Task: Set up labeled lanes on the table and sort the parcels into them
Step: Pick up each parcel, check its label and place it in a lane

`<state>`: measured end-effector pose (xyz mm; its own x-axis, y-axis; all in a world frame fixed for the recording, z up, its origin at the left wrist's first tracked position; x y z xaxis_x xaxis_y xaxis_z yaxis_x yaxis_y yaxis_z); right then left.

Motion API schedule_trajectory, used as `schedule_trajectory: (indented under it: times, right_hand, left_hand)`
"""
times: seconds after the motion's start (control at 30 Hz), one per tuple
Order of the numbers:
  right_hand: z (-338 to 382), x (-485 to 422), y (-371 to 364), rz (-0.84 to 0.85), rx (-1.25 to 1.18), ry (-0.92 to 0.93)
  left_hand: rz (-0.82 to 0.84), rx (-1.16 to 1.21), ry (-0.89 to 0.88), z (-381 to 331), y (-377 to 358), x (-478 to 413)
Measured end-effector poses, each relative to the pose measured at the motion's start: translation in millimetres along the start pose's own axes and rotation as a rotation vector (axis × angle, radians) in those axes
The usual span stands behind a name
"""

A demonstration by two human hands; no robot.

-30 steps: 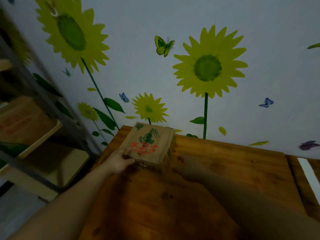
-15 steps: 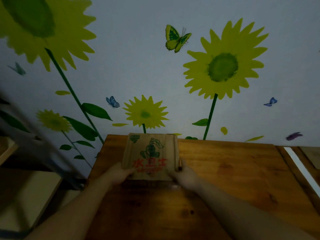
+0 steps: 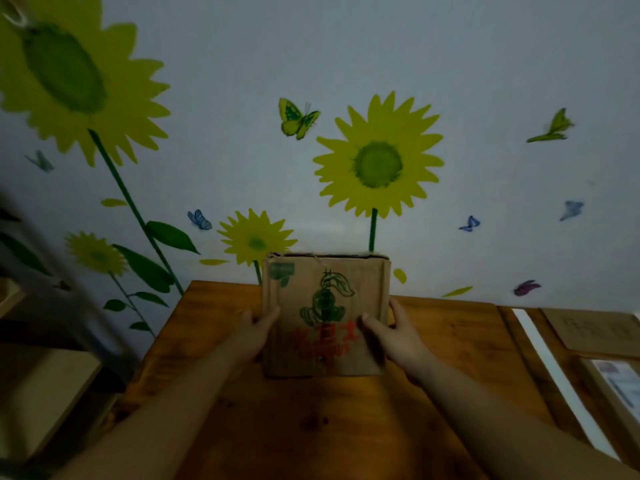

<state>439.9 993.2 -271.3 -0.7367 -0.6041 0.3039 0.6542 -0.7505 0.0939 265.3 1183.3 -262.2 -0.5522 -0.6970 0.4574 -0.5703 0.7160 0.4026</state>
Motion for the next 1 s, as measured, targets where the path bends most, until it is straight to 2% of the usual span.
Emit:
schedule_trajectory:
  times: [0.1,0.2,0.3,0.5,0.7,0.8,0.87,1.0]
  right_hand:
    - [13.6,15.5,42.3,-0.030,-0.021,0.049]
    - [23.6,35.1,81.7,0.003,-0.071,0.105]
    - [29.5,52.6,114.2,0.006,-0.081,0.082]
    - [42.6,93.4,158.5,-0.044,-0.073,0.070]
    - [43.7,140.3,177.3,0.039,-0.121,0.170]
    - [48.5,165.2,175.6,-0.026,-0.128,0.239]
    - [54.0,180.4,174.0,-0.107,-0.102,0.289]
    - [55.7,206.6,163.8,-0.154,-0.138,0.332]
  left_hand:
    - [-0.031,0.054,-0.025,-23.0,-32.1,27.1]
    - [0.020,0.088,-0.057,-45.8,-69.1,61.3]
    - [0.004,0.176,-0.041,-55.6,-90.1,84.3]
    - [0.035,0.113,-0.117,-66.5,-105.8,124.2]
    - [0.001,0.286,-0.243,-87.2,-103.3,153.1]
    - [-0.054,0.272,-0.351,-91.0,-101.8,163.7]
    - [-0.041,0.282,-0.390,-87.0,-101.3,170.0]
    - [0.002,0.222,-0.463,-76.1,-98.4,196.1]
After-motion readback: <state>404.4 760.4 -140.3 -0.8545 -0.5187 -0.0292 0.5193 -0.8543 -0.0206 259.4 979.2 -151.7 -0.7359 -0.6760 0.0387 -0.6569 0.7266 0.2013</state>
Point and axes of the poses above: each hand's wrist, its own x-axis away from the middle knuckle, its own y-axis out of the back of the hand, z = x × y, the point moved 2 cm from there along -x, towards the middle knuckle, and after that the axes turned 9 degrees about -x, right-handed, at the moved point
